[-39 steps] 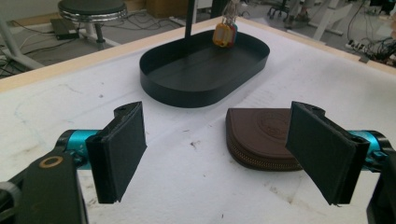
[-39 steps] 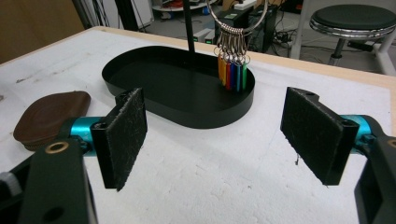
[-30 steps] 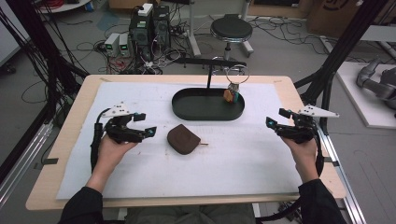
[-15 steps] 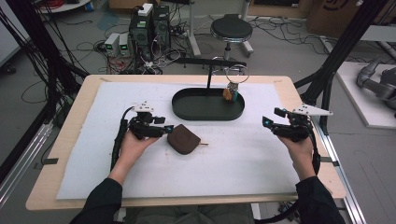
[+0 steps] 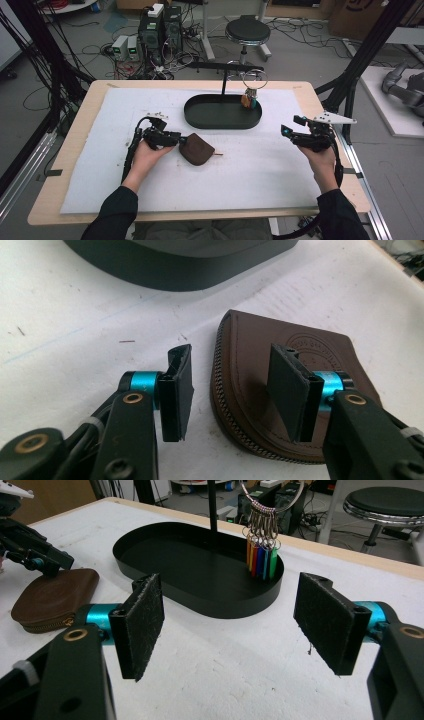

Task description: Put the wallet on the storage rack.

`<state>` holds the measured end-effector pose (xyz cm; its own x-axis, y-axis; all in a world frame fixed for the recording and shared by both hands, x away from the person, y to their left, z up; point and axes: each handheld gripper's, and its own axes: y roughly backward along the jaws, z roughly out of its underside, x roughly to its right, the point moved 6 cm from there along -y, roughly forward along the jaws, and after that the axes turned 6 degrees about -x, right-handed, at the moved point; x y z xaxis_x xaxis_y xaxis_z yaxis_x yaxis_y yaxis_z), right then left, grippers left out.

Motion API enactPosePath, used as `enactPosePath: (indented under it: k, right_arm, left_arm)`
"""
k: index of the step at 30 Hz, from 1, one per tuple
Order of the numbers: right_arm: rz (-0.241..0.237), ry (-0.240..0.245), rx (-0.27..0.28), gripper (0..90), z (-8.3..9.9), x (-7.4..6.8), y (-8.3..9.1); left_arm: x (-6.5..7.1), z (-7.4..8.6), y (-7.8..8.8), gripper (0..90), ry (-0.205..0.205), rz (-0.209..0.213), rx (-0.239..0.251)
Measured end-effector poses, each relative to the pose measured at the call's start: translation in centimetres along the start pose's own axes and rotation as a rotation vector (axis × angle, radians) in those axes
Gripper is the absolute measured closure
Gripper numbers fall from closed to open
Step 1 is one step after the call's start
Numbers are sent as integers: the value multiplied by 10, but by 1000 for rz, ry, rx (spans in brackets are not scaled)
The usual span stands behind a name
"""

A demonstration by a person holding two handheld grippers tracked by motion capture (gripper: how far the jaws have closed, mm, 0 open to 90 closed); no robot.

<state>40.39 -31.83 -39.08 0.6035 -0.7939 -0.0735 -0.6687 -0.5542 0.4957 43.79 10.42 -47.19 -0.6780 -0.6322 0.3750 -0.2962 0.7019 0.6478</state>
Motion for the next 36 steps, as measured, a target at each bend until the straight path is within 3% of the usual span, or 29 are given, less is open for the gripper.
enactPosePath:
  k: [3,8,13,22,28,36]
  right_arm:
    - [-3,-1,-2,286,0,0,-1]
    - [-9,20,0,323,-1,-2,-2]
    - [-10,15,6,332,-2,-2,-2]
    - [-30,20,12,332,-4,-7,-4]
    - [-94,25,17,327,-8,-19,-9]
    - [-214,97,4,311,-11,-46,-23]
  left_arm:
    - [5,0,0,698,-29,19,-6]
    - [7,0,0,737,-54,-6,-3]
    - [16,-1,7,802,-138,-27,12]
    - [41,-6,27,832,-280,-7,92]
    - [63,-8,35,838,-391,30,144]
    - [82,-4,42,845,-503,63,149]
